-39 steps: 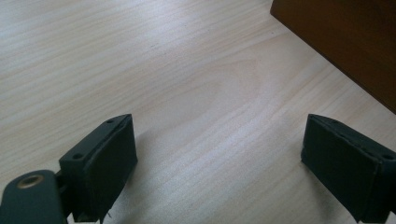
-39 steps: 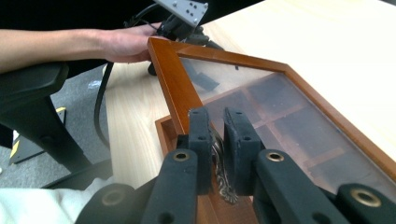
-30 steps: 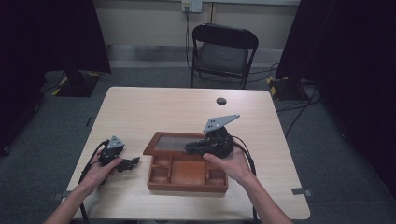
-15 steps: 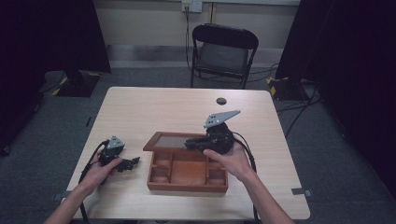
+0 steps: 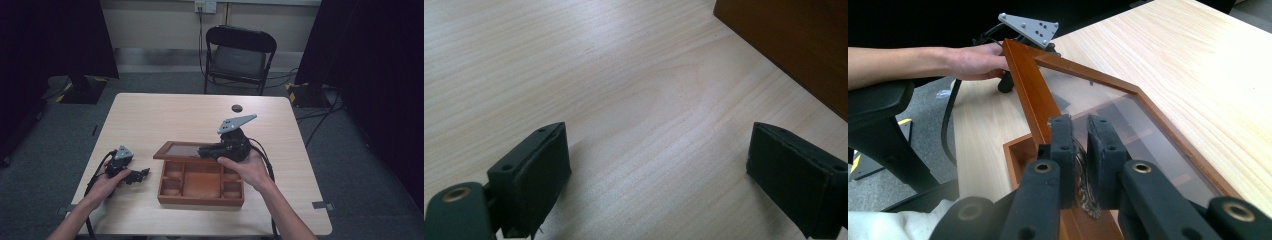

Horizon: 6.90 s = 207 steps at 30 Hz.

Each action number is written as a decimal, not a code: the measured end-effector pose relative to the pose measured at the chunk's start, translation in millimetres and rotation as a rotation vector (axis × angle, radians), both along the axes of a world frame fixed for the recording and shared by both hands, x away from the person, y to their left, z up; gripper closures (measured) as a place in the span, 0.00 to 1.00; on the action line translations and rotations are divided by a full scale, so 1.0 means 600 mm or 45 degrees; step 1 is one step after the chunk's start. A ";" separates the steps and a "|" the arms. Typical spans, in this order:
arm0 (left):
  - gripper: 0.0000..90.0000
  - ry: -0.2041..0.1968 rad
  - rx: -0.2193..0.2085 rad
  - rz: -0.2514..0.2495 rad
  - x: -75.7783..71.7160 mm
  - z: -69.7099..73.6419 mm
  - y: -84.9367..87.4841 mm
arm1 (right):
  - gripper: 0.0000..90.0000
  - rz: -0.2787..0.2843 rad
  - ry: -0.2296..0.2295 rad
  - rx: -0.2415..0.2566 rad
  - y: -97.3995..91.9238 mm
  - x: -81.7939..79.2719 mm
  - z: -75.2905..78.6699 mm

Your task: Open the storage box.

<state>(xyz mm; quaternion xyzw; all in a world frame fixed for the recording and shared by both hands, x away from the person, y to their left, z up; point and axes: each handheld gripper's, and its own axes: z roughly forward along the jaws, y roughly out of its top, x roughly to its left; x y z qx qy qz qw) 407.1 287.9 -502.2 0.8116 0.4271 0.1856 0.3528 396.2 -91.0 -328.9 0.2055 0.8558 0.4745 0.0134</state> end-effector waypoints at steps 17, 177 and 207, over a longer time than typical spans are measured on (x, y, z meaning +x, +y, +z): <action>0.11 0.001 0.002 -0.001 0.000 0.000 0.000 | 0.92 -0.002 0.001 -0.003 0.001 0.012 0.011; 0.11 0.000 0.002 0.000 0.000 0.000 0.000 | 0.89 -0.105 -0.043 0.050 -0.002 0.051 0.044; 0.11 -0.001 0.003 0.001 0.000 0.000 0.000 | 0.89 -0.105 -0.044 0.047 -0.002 0.051 0.044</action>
